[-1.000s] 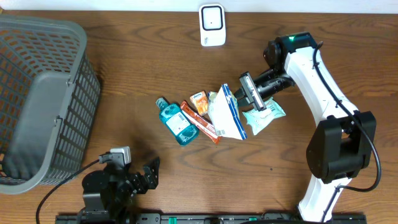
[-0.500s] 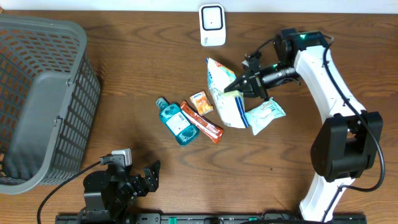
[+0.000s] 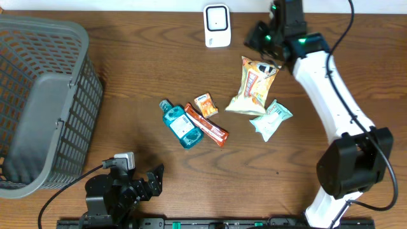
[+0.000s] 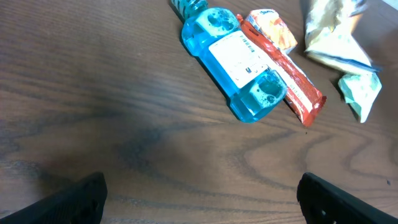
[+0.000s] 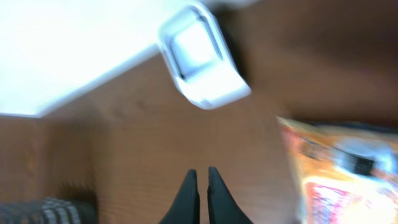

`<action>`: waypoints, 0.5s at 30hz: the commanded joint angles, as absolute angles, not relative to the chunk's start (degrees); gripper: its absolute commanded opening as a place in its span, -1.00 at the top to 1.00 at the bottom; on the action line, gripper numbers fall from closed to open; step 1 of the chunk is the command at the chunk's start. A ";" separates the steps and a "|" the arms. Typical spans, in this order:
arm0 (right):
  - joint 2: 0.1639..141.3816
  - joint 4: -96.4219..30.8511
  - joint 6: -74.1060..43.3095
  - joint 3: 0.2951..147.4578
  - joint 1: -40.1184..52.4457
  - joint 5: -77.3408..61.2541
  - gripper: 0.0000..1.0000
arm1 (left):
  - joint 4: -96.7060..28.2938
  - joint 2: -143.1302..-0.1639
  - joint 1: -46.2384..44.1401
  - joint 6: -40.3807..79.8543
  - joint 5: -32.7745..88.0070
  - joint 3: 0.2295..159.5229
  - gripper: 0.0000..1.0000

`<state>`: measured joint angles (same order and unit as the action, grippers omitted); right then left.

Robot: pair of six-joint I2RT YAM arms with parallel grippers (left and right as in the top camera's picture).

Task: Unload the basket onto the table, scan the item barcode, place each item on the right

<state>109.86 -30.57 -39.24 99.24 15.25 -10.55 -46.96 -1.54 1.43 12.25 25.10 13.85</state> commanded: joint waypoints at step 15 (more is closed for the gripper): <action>114.98 -47.46 -47.97 99.57 26.04 11.68 -0.98 | -47.97 -1.34 1.54 12.78 24.77 14.31 -0.96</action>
